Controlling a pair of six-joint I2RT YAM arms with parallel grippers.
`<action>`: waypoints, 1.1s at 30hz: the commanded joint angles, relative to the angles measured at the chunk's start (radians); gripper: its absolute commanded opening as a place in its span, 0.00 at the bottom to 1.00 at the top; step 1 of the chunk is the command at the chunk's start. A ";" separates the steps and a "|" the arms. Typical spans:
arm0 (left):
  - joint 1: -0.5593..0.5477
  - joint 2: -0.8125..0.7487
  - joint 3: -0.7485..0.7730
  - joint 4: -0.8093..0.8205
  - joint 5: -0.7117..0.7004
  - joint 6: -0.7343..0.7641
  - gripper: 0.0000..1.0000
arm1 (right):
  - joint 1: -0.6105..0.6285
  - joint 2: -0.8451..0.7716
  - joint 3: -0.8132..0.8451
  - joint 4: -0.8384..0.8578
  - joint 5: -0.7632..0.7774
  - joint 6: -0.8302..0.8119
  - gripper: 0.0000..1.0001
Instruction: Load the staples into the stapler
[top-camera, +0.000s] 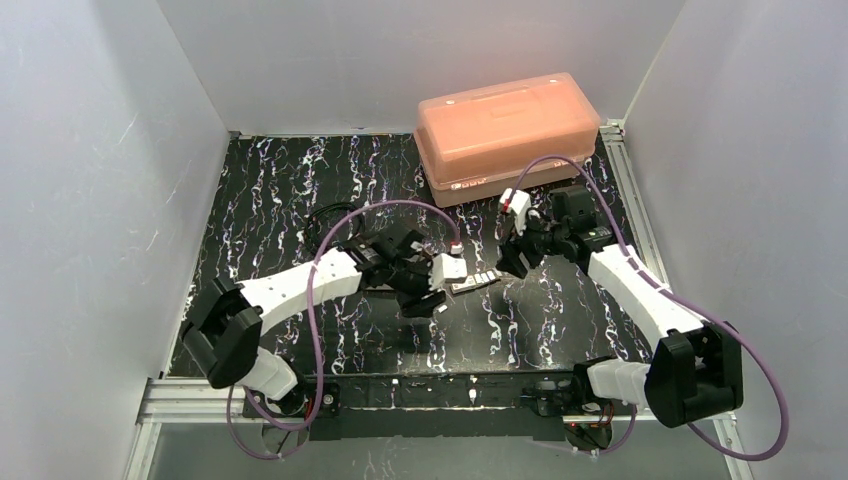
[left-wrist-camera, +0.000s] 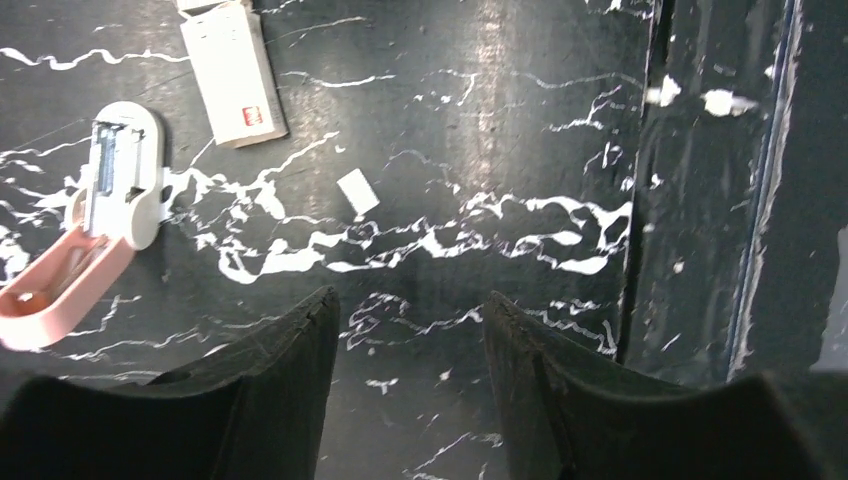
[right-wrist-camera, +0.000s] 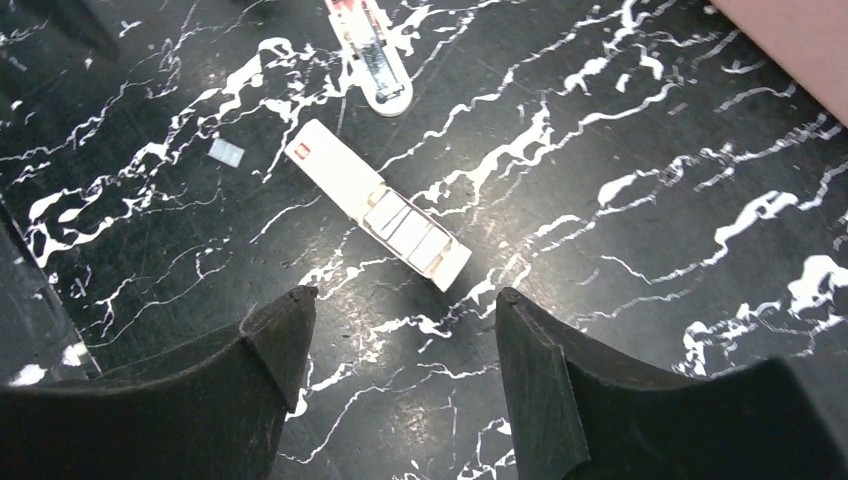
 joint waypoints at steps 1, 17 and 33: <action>-0.078 0.035 -0.022 0.074 -0.121 -0.196 0.51 | -0.047 -0.033 -0.013 0.034 0.022 0.054 0.73; -0.168 0.223 -0.048 0.278 -0.372 -0.400 0.39 | -0.130 -0.044 -0.047 0.059 0.017 0.052 0.71; -0.178 0.291 -0.005 0.228 -0.368 -0.439 0.25 | -0.135 -0.042 -0.053 0.057 0.011 0.040 0.71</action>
